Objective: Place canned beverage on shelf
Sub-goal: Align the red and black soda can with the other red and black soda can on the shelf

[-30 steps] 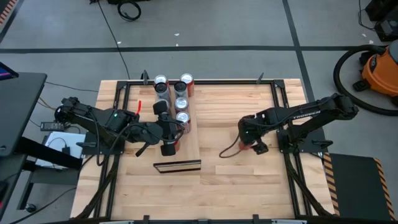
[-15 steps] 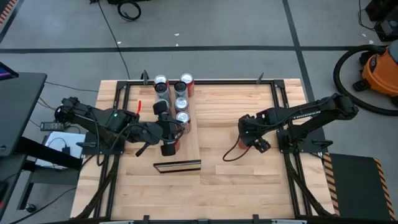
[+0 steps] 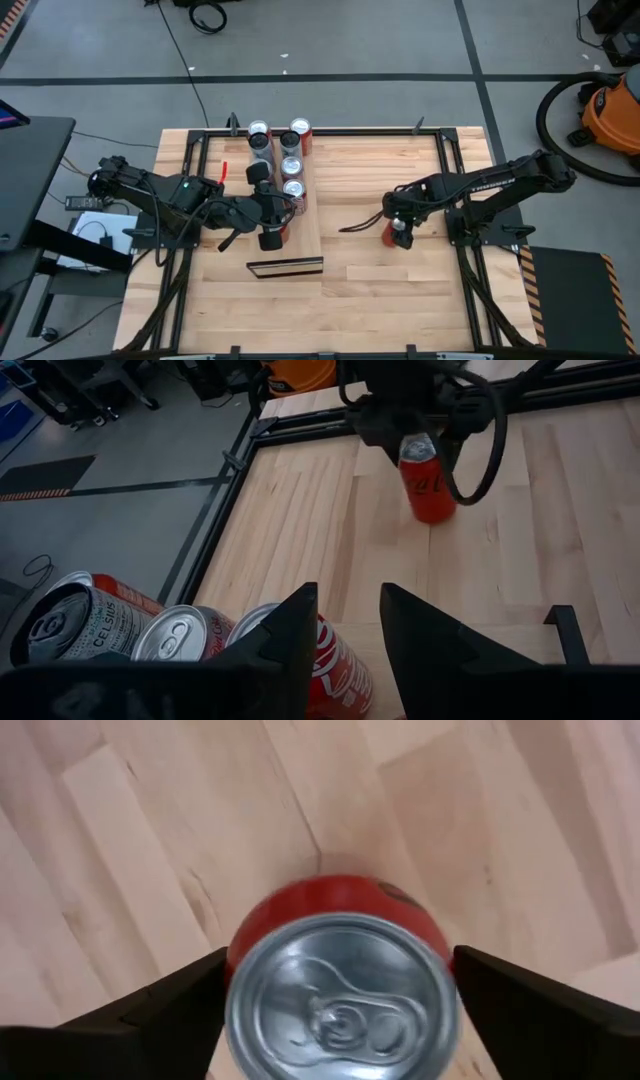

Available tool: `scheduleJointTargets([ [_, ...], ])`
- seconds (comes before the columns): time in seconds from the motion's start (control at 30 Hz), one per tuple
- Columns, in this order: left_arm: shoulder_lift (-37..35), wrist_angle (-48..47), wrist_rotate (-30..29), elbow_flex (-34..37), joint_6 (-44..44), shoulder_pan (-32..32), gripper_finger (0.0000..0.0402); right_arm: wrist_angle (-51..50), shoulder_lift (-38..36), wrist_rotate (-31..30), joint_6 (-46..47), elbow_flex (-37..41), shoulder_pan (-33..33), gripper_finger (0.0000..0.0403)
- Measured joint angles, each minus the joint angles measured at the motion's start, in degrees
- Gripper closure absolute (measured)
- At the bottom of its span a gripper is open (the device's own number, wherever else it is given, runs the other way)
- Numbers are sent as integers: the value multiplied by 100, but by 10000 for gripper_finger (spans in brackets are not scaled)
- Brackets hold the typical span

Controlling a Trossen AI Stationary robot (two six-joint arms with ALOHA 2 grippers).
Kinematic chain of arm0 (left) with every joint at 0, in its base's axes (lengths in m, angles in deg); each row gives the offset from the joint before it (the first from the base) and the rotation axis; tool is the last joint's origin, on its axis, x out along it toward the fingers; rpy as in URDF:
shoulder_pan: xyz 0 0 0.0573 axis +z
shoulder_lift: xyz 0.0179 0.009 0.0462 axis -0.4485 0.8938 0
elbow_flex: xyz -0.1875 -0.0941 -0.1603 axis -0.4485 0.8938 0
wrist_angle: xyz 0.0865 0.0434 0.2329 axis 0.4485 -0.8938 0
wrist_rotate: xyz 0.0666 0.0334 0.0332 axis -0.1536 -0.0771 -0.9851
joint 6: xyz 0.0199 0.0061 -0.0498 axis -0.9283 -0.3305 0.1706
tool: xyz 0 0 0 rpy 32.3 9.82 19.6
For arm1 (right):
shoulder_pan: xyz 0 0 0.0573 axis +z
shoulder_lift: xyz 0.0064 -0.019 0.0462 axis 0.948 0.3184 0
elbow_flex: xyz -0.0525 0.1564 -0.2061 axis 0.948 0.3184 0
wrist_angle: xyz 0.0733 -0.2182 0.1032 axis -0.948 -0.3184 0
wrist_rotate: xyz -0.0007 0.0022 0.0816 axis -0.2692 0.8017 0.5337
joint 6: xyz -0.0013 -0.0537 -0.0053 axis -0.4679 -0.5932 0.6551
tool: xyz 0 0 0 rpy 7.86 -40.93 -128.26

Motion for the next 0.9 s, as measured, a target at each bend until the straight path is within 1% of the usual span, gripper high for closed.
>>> scheduleJointTargets([
  [0.07,0,2,0,0,0,0,281,32,-9,-37,-246,0,0,14],
  [0.13,0,2,0,0,0,0,281,27,-9,-62,-751,0,0,8],
  [0.23,0,2,0,0,-1,0,281,26,-9,-49,-1784,0,0,10],
  [0.37,0,2,0,0,-11,13,281,0,-9,204,-3492,0,0,11],
  [0.47,0,2,0,0,-9,13,281,-16,-9,218,-4310,0,0,11],
  [0.57,0,2,0,0,14,-1,281,-138,-9,-34,-4956,-4,0,12],
  [0.63,0,2,0,0,35,-7,281,-329,-9,-222,-5063,-4,0,15],
  [0.7,0,0,2,0,46,-9,281,-547,-9,-295,-4810,-4,0,20],
  [0.8,0,0,2,0,81,-7,281,-690,-9,-267,-4223,-4,0,26],
  [0.9,0,0,2,0,81,-7,281,-681,-9,-44,-3967,-4,17,28],
])
